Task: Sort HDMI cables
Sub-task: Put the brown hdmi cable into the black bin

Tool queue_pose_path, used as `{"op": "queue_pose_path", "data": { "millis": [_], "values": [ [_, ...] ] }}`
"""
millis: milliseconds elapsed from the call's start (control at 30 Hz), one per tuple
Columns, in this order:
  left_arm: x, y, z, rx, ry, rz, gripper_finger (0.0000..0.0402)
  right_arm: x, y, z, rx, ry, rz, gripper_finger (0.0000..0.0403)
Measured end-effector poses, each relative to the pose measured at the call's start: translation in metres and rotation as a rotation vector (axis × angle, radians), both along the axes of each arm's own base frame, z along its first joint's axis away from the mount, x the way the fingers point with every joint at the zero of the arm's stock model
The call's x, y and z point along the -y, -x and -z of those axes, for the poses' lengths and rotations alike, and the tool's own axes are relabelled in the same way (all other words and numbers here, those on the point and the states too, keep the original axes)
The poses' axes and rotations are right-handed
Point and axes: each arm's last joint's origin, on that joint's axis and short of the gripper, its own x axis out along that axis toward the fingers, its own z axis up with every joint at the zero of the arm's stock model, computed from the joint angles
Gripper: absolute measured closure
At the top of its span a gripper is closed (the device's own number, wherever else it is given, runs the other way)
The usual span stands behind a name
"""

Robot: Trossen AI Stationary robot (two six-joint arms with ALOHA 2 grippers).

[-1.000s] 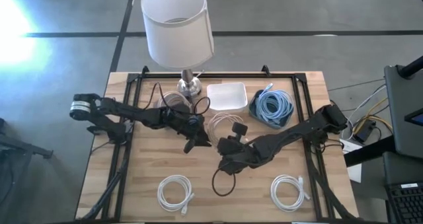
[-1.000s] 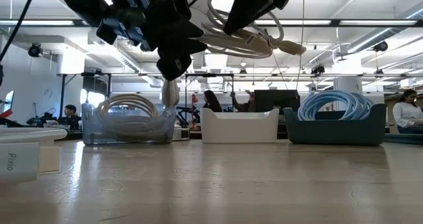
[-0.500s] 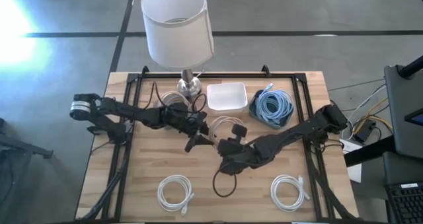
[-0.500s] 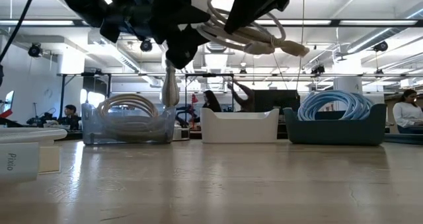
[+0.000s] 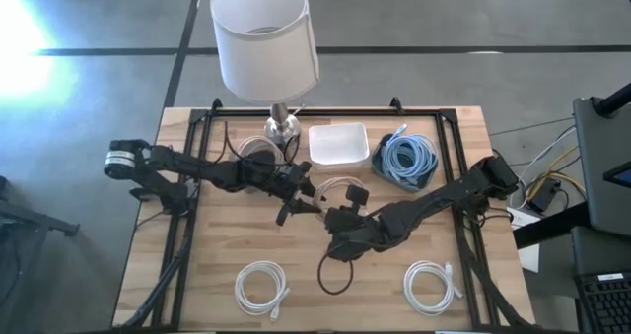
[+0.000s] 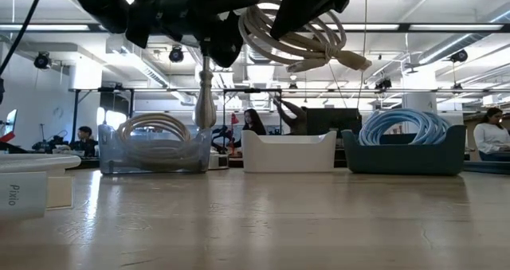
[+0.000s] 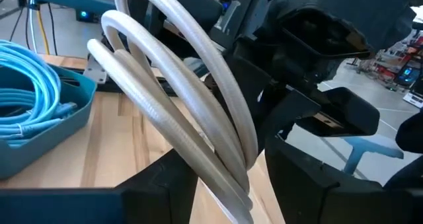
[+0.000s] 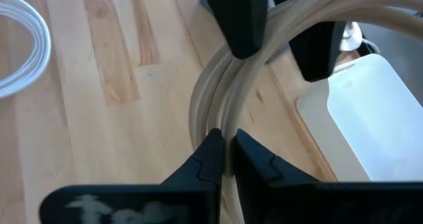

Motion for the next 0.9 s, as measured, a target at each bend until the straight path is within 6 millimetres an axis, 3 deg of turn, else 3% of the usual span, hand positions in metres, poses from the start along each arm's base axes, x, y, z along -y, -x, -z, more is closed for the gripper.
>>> {"op": "queue_pose_path", "data": {
  "millis": [233,433,667,900],
  "values": [
    [-0.001,0.000,0.000,0.001,-0.002,-0.014,0.0233,0.000,-0.001,0.000,0.009,-0.005,0.004,0.0383],
    [0.000,0.000,-0.001,0.006,-0.002,-0.014,0.0291,-0.001,-0.002,0.000,0.031,-0.008,0.007,0.0378],
    [-0.001,0.000,0.001,-0.009,0.006,-0.049,0.0349,0.000,-0.002,0.002,0.047,-0.033,0.047,0.0337],
    [-0.004,0.000,0.010,-0.112,0.011,-0.111,0.0350,-0.001,0.000,0.003,0.026,-0.030,0.042,0.0297]
  ]
}}
